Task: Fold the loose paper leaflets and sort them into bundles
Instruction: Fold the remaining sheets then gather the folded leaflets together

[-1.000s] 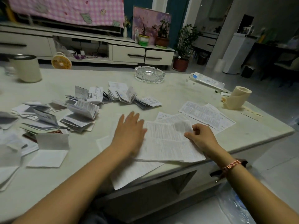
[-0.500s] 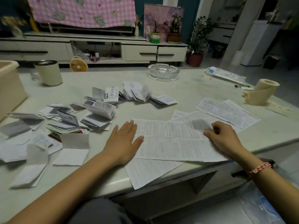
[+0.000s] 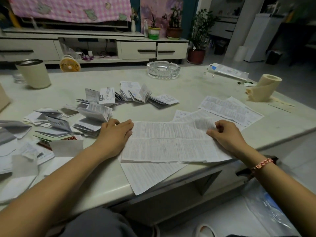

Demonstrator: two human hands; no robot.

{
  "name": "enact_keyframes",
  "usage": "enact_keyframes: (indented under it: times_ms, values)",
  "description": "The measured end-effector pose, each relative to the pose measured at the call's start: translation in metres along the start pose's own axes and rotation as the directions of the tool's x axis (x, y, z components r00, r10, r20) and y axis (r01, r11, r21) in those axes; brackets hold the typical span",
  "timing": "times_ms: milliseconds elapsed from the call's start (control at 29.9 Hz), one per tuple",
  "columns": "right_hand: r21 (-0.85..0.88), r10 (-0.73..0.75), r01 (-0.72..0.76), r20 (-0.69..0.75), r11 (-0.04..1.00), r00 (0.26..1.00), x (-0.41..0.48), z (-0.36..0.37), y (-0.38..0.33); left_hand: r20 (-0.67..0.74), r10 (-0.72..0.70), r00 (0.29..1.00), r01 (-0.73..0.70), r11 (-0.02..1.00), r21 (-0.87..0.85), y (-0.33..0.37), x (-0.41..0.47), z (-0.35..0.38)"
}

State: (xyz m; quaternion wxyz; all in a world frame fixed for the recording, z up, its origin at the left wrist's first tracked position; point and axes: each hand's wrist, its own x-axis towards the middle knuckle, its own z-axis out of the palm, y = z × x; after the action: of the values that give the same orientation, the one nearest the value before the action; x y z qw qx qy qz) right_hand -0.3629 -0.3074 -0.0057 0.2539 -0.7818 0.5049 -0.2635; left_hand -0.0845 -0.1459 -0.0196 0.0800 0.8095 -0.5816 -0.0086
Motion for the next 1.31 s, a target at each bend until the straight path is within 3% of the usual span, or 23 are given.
enact_keyframes:
  times_ms: [100, 268, 402, 502, 770, 904, 1004, 1071, 1138, 1205, 1305]
  values:
    - [0.012, 0.025, -0.025, 0.018, 1.000, 1.000, 0.001, -0.001, 0.001, 0.196, 0.028, 0.980, -0.032, 0.999, 0.017, -0.008, 0.009, -0.011]
    - [0.019, 0.036, -0.036, 0.020, 0.999, 0.999, 0.002, -0.004, 0.003, 0.465, 0.054, 0.884, -0.101, 0.992, 0.078, -0.011, 0.028, -0.036]
    - [-0.003, 0.025, -0.025, 0.028, 1.000, 0.999, 0.001, -0.003, 0.000, 0.590, -0.055, 0.805, 0.016, 0.997, 0.071, -0.015, 0.034, -0.045]
    - [-0.001, 0.019, -0.018, 0.030, 1.000, 0.999, 0.000, -0.003, 0.000, 0.633, -0.037, 0.773, -0.042, 0.993, 0.109, -0.011, 0.029, -0.048]
    - [0.023, 0.050, -0.051, 0.044, 0.998, 0.998, 0.001, -0.003, -0.001, 0.648, -0.173, 0.741, -0.122, 0.915, 0.385, 0.024, 0.019, -0.055]
    - [0.016, 0.061, -0.062, 0.065, 0.998, 0.996, 0.001, -0.005, -0.003, 0.633, -0.150, 0.759, -0.200, 0.872, 0.447, 0.042, 0.017, -0.060]
    - [-0.012, 0.068, -0.068, 0.076, 0.998, 0.995, 0.003, -0.005, -0.006, 0.644, 0.039, 0.764, -0.218, 0.955, 0.201, 0.056, 0.010, -0.067]
    - [-0.018, 0.095, -0.094, 0.086, 0.995, 0.992, 0.006, -0.008, -0.009, 0.437, 0.214, 0.873, -0.189, 0.977, -0.101, 0.075, 0.001, -0.057]
    - [-0.008, 0.135, -0.135, 0.114, 0.991, 0.984, 0.007, -0.009, -0.011, 0.185, 0.277, 0.943, -0.226, 0.940, -0.256, 0.093, -0.010, -0.040]
    - [0.043, 0.173, -0.180, 0.135, 0.983, 0.976, 0.009, -0.011, -0.012, 0.176, 0.278, 0.944, -0.222, 0.933, -0.282, 0.105, -0.016, -0.024]
    - [0.206, 0.245, -0.284, 0.196, 0.937, 0.950, 0.009, -0.023, -0.022, 0.221, 0.229, 0.948, -0.205, 0.971, -0.123, 0.116, -0.022, -0.013]
